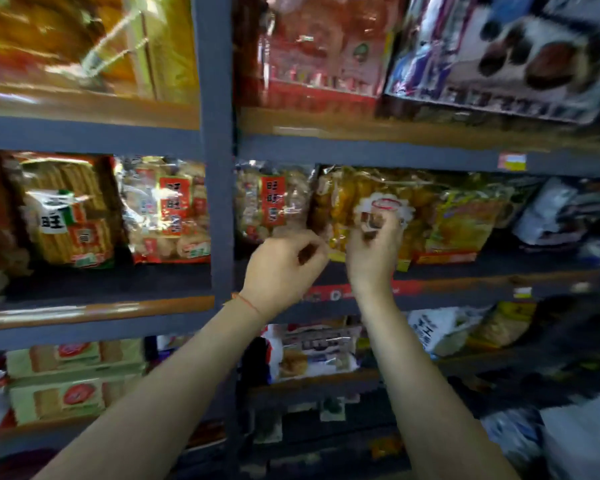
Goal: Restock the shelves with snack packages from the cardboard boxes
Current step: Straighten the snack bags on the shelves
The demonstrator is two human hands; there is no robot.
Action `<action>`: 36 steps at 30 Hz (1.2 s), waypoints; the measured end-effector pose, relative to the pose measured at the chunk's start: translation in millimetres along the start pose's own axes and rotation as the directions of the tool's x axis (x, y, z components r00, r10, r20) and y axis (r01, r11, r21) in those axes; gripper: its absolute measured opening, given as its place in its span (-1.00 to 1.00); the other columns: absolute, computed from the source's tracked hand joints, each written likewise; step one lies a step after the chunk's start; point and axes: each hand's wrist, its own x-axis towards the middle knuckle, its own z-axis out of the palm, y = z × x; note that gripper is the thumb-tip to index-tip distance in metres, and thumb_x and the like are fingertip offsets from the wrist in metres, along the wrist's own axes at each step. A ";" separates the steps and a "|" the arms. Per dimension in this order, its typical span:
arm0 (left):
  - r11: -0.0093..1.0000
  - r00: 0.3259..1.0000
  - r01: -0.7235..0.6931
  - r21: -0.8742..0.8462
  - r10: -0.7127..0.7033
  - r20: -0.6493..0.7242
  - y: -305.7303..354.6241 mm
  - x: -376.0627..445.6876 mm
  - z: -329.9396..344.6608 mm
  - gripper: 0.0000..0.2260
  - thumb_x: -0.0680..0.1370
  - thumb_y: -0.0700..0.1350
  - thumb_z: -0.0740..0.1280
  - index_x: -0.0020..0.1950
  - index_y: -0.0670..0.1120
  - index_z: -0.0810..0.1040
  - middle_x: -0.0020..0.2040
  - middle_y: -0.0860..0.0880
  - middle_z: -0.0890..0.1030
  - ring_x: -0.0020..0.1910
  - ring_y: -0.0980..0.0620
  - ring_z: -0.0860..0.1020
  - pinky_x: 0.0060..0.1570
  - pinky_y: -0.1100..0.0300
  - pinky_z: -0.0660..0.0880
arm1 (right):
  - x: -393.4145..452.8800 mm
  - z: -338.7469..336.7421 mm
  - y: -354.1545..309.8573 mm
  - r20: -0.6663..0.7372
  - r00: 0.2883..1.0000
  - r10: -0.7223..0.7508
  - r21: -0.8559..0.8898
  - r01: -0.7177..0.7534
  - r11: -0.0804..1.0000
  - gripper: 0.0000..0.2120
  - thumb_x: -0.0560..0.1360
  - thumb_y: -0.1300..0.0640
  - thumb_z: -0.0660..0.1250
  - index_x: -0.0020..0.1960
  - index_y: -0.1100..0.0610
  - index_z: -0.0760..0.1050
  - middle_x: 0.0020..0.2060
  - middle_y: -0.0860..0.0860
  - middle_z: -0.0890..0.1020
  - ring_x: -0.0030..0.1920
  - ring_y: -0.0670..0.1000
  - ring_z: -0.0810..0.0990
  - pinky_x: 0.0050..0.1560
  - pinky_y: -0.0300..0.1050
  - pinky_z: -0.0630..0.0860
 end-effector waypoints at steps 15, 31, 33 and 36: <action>0.763 0.731 0.588 -0.270 -0.644 -0.228 -11.6 84.7 154.0 -0.21 0.37 0.20 0.57 0.50 0.04 0.32 0.37 0.06 0.53 0.34 0.04 0.50 0.33 0.02 0.48 | 101.4 -73.0 125.5 0.501 0.858 -0.115 -0.148 0.216 0.965 -0.23 0.57 0.05 0.36 0.62 0.07 -0.01 0.55 0.08 0.21 0.54 0.07 0.18 0.41 -0.16 0.22; 0.760 0.693 0.614 -0.212 -0.648 -0.315 -9.4 90.9 146.4 -0.11 0.39 0.23 0.55 0.56 0.03 0.15 0.44 -0.01 0.46 0.42 -0.08 0.45 0.30 0.04 0.43 | 127.8 -64.8 132.9 0.554 0.800 -0.232 -0.136 0.361 0.922 -0.30 0.56 0.00 0.37 0.58 0.09 0.10 0.46 0.09 0.38 0.38 0.09 0.46 0.19 -0.10 0.49; 0.790 0.710 0.599 -0.128 -0.598 -0.373 -7.1 91.8 151.2 -0.01 0.42 0.18 0.55 0.64 0.01 -0.01 0.58 -0.09 0.26 0.51 -0.14 0.32 0.33 0.01 0.37 | 126.4 -59.8 130.7 0.515 0.824 -0.235 -0.163 0.363 0.917 -0.26 0.56 -0.01 0.38 0.59 0.12 0.08 0.46 0.13 0.37 0.39 0.13 0.45 0.21 -0.05 0.52; 0.861 0.815 0.463 0.209 -0.320 -0.484 -2.5 94.6 155.3 -0.04 0.45 0.12 0.54 0.63 0.04 -0.03 0.58 -0.29 0.14 0.50 -0.34 0.29 0.22 -0.21 0.53 | 125.5 -50.6 123.2 0.467 0.859 -0.209 -0.217 0.341 0.915 -0.17 0.54 -0.06 0.41 0.60 0.18 0.03 0.45 0.19 0.36 0.39 0.17 0.45 0.18 -0.03 0.54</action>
